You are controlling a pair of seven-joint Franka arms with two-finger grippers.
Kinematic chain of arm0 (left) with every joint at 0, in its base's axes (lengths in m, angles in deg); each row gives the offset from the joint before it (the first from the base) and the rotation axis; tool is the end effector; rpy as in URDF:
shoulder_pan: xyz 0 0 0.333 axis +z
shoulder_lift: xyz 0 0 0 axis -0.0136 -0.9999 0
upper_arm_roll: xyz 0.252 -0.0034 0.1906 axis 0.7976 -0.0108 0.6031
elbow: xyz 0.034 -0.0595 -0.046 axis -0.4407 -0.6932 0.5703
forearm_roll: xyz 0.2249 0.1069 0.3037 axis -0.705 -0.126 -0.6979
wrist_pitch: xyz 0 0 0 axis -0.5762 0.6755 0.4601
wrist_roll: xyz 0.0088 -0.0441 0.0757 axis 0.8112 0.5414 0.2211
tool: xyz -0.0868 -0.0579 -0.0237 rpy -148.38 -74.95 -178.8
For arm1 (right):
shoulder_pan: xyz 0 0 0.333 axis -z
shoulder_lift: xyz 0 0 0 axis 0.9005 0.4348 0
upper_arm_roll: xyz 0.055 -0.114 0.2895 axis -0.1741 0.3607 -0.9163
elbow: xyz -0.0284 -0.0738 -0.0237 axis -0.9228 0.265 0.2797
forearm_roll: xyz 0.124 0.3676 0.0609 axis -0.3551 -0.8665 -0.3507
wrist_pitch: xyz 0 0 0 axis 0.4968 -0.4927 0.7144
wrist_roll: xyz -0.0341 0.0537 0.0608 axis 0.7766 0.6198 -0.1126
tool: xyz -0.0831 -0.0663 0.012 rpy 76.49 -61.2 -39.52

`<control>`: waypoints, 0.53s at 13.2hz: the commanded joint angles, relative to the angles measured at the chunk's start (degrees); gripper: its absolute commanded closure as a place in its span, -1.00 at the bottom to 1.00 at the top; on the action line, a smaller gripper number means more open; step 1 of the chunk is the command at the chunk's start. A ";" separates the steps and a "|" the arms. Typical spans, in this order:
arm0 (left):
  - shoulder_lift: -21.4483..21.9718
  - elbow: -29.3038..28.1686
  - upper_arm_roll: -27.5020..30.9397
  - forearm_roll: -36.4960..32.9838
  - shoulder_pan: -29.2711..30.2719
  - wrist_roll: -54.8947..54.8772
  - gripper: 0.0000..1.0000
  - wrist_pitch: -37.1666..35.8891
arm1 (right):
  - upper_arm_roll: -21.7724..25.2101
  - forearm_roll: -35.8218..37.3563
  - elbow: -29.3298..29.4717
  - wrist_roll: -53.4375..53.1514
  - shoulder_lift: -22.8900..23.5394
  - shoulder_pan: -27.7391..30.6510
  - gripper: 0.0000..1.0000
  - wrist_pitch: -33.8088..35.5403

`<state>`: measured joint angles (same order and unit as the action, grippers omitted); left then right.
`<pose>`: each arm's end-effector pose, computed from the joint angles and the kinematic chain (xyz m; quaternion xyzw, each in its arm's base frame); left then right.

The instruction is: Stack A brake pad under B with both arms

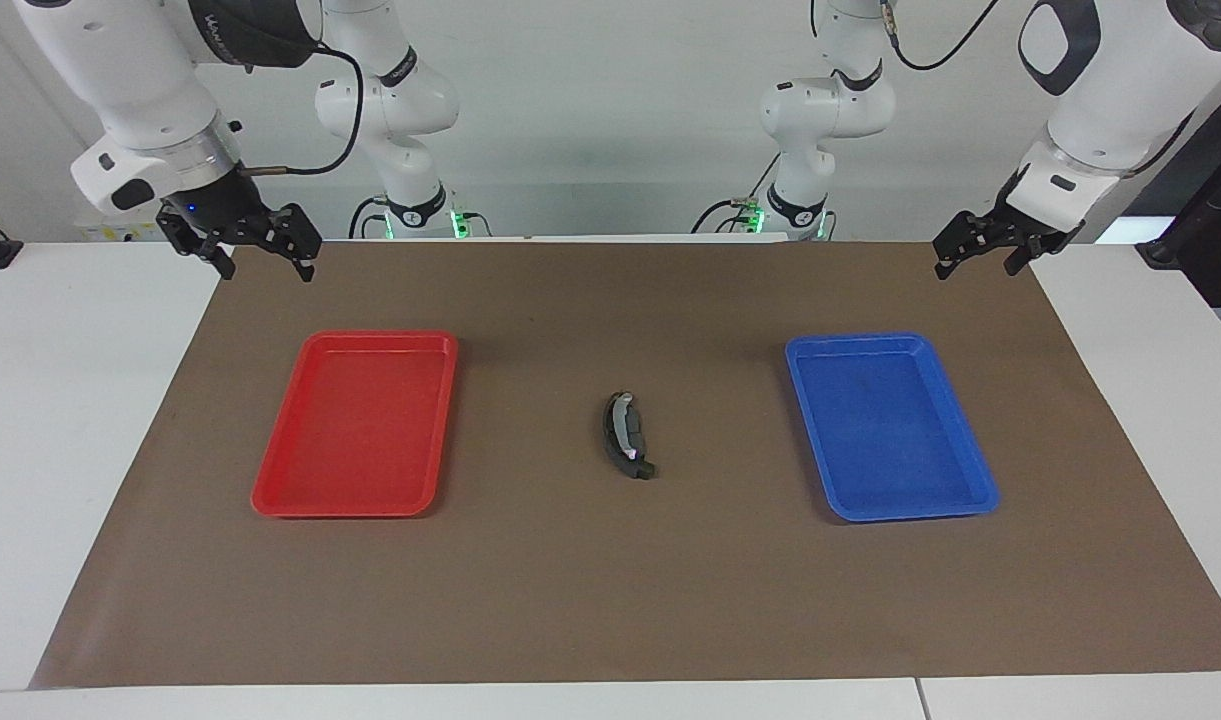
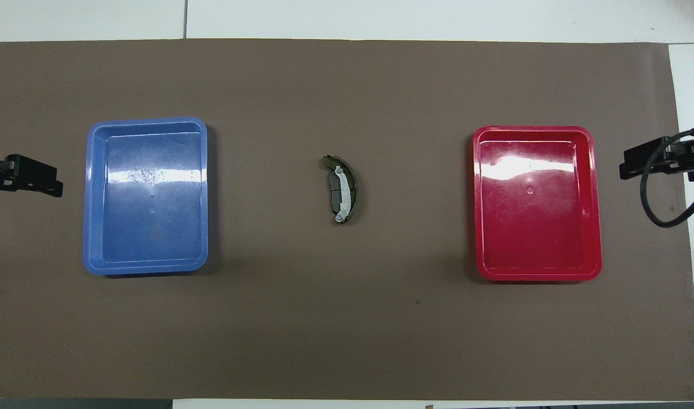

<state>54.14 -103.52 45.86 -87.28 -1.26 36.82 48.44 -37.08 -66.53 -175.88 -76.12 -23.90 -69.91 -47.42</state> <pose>0.5386 -0.0170 0.6091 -0.9988 0.0102 0.0481 0.0013 0.5466 -0.0159 0.6229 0.9992 -0.0312 -0.0252 0.0047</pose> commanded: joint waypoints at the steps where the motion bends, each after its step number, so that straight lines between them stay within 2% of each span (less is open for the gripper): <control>1: 1.67 -1.98 -0.12 0.66 0.37 -0.56 -1.00 0.99 | -0.44 0.32 -1.56 0.96 -1.30 0.76 -1.00 -0.52; 7: 1.67 -1.98 -0.12 0.66 0.37 -0.56 -1.00 0.99 | -0.44 0.32 -1.56 0.96 -1.30 0.50 -1.00 -0.43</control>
<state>54.14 -103.51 45.85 -87.28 -1.26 36.82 48.44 -37.08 -66.53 -175.90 -76.12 -23.91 -69.86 -47.42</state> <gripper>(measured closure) 0.000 0.000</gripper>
